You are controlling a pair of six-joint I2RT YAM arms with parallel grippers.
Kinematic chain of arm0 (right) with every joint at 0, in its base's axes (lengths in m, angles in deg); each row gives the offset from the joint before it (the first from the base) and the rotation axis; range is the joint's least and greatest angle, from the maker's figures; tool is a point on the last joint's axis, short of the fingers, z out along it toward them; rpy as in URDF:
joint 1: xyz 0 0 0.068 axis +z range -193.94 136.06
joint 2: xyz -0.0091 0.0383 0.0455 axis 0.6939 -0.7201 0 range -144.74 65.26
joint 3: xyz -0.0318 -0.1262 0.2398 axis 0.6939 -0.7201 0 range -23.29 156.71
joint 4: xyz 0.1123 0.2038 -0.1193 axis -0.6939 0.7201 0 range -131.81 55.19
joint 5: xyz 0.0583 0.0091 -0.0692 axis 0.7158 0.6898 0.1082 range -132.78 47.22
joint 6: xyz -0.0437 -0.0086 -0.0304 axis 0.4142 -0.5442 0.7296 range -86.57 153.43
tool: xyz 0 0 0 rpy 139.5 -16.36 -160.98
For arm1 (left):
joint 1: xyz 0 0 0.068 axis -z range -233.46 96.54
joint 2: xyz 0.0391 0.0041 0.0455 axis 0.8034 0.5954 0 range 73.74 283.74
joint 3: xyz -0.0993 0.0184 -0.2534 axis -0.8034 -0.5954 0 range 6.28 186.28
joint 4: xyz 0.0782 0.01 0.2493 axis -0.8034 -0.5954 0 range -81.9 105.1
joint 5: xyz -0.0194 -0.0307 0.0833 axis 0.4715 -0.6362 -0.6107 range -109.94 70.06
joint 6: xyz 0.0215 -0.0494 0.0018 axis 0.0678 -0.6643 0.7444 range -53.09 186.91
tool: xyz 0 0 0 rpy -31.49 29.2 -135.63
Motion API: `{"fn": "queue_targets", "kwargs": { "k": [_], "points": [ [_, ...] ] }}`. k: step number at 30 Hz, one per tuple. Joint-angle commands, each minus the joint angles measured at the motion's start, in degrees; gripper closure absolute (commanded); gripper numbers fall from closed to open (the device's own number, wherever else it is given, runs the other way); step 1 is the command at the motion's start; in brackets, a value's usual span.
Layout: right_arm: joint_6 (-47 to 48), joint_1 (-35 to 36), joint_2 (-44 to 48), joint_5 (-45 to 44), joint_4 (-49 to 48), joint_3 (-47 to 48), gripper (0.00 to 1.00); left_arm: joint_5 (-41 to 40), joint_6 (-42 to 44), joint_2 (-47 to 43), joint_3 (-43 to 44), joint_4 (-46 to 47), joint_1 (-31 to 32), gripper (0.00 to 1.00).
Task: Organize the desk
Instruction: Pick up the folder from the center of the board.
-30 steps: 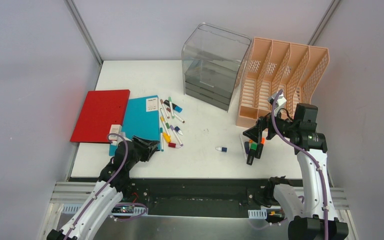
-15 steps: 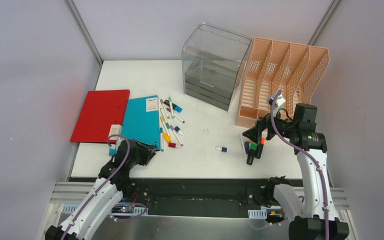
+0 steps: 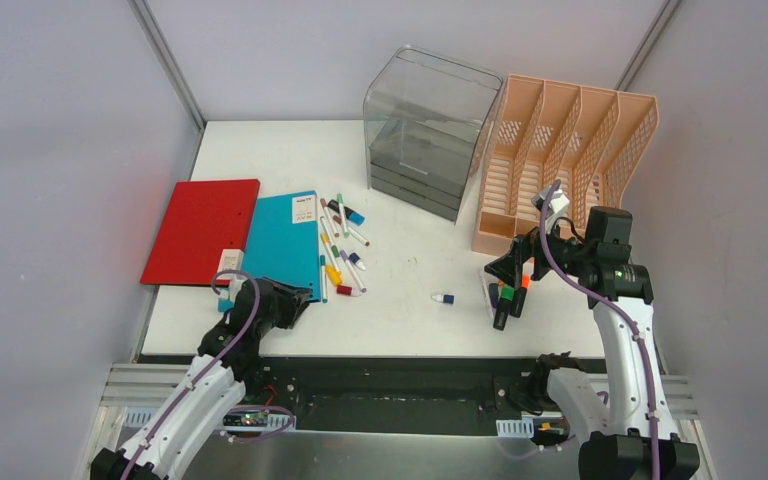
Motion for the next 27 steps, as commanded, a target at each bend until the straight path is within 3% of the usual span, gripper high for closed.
{"fn": "queue_targets", "kwargs": {
  "k": [1, 17, 27],
  "points": [
    [1.51, 0.63, 0.06, 0.02, -0.32, 0.00, 0.00, -1.70, -2.40, 0.00, -4.27, 1.14, 0.14, 0.59],
    [2.18, 1.18, -0.14, -0.20, 0.14, 0.03, 0.00, -4.69, -7.59, 0.73, -5.19, 2.53, 0.10, 0.56],
    [2.57, 1.59, -0.29, -0.56, 0.40, 0.07, 0.00, -7.23, -2.08, -9.19, -5.02, 5.73, 0.10, 0.56]
  ]
}}
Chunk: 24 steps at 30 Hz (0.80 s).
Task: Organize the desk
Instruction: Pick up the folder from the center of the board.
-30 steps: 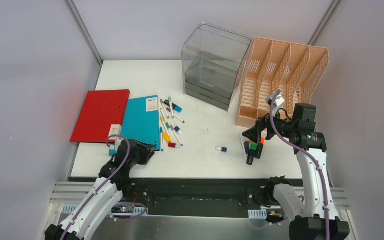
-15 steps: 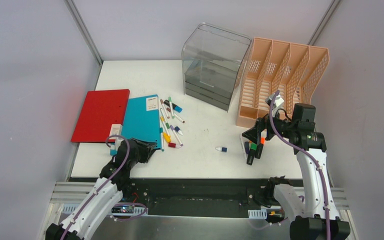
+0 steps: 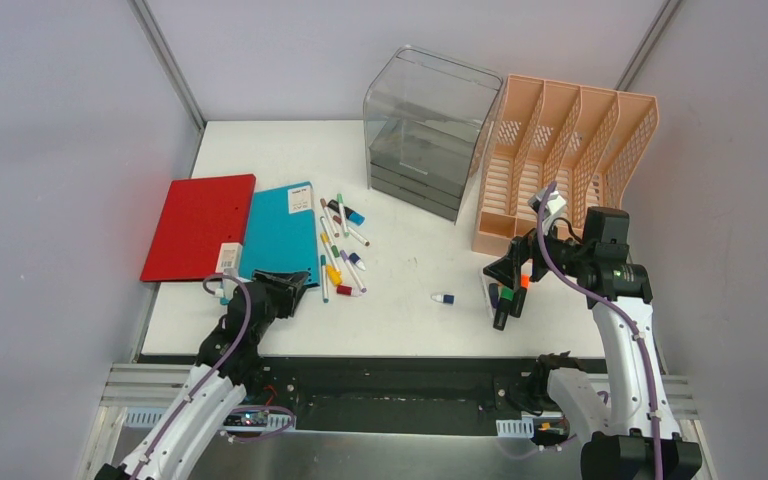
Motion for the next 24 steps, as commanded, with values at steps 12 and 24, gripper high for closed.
{"fn": "queue_targets", "kwargs": {
  "k": [12, 24],
  "points": [
    [2.07, 0.98, -0.04, -0.65, -0.06, -0.04, 0.00, -4.35, 6.84, 4.53, -0.62, 5.41, 0.11, 0.58],
    [2.30, 1.33, -0.14, -0.65, 0.04, -0.14, 0.00, 2.63, 5.37, 12.29, -1.81, 8.12, 0.10, 0.56]
  ]
}}
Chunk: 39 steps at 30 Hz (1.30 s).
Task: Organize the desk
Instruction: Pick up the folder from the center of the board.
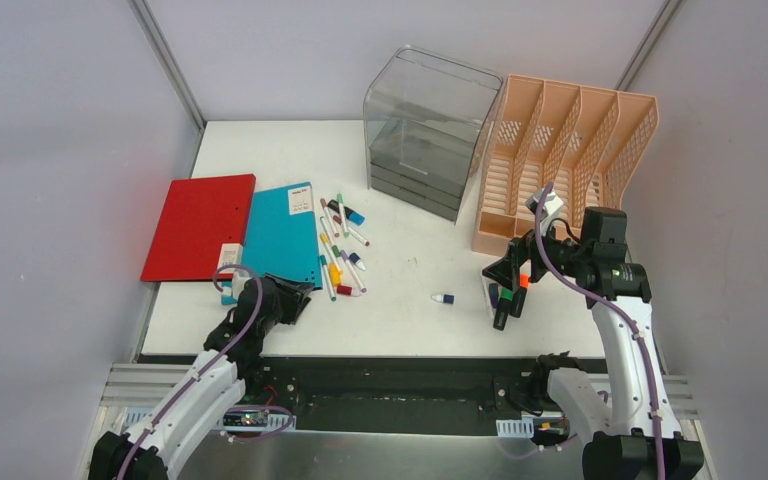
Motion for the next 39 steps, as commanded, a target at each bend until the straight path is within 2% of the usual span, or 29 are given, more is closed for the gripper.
{"fn": "queue_targets", "kwargs": {
  "k": [1, 11, 18, 22, 29, 39],
  "points": [
    [1.47, 0.40, 0.06, -0.25, -0.32, -0.21, 0.00, -0.54, 0.92, 0.29, -1.40, 4.81, 0.12, 0.56],
    [1.64, 0.55, 0.11, -0.36, -0.34, -0.22, 0.00, -4.01, -0.83, 2.59, -2.23, 10.66, 0.10, 0.57],
    [1.81, 0.79, 0.01, -0.60, -0.16, -0.18, 0.00, -4.59, -2.00, 3.78, -2.47, 11.77, 0.10, 0.61],
    [1.89, 0.98, -0.03, -0.80, -0.18, -0.23, 0.00, -5.52, -2.73, 4.54, -2.58, 12.34, 0.14, 0.67],
    [2.16, 1.18, 0.03, -0.73, 0.01, -0.31, 0.00, -6.64, -5.05, 5.47, -3.29, 14.91, 0.15, 0.68],
    [2.56, 1.65, -0.16, -0.89, 0.21, -0.27, 0.00, -9.01, -2.53, 1.74, -3.32, 16.95, 0.11, 0.72]
  ]
}}
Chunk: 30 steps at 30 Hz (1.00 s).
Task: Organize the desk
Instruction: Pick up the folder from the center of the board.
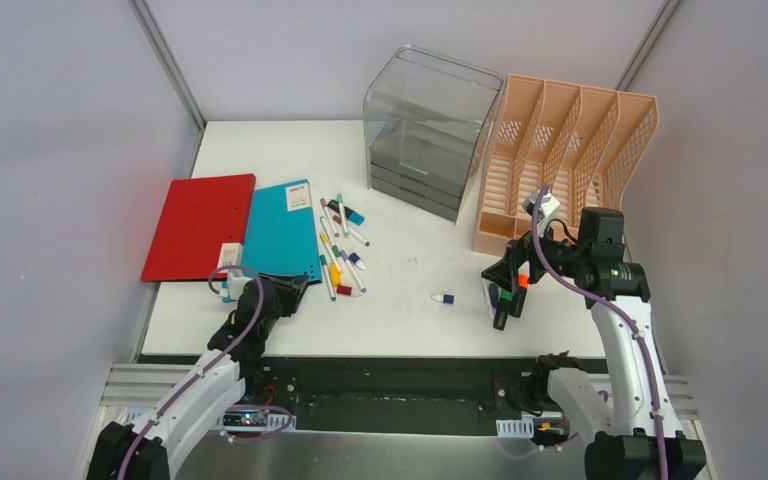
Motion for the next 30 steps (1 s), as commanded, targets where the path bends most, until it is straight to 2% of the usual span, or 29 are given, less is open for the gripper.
{"fn": "queue_targets", "kwargs": {
  "k": [1, 7, 21, 23, 25, 30],
  "points": [
    [1.51, 0.56, -0.07, 0.10, -0.33, -0.24, 0.00, -3.26, 0.32, -1.50, -0.27, 4.57, 0.14, 0.74],
    [1.76, 0.65, -0.38, -0.14, -0.19, -0.24, 0.00, -3.32, 0.20, -1.06, -0.27, 6.01, 0.10, 0.82],
    [2.31, 1.85, -0.60, -0.41, 0.18, -0.32, 0.00, -6.06, 0.04, -0.90, -0.27, 7.61, 0.10, 0.86],
    [2.39, 1.85, -0.49, -0.33, 0.25, -0.32, 0.00, -6.24, 0.30, -1.35, -0.27, 8.43, 0.10, 0.90],
    [2.48, 1.85, -0.46, -0.24, 0.26, -0.32, 0.00, -6.18, 0.83, -2.22, -0.27, 8.66, 0.10, 1.00],
    [2.57, 1.81, -0.48, 0.36, 0.34, -0.47, 0.00, -4.38, 1.88, -4.26, -0.27, 8.69, 0.10, 1.00]
  ]
}}
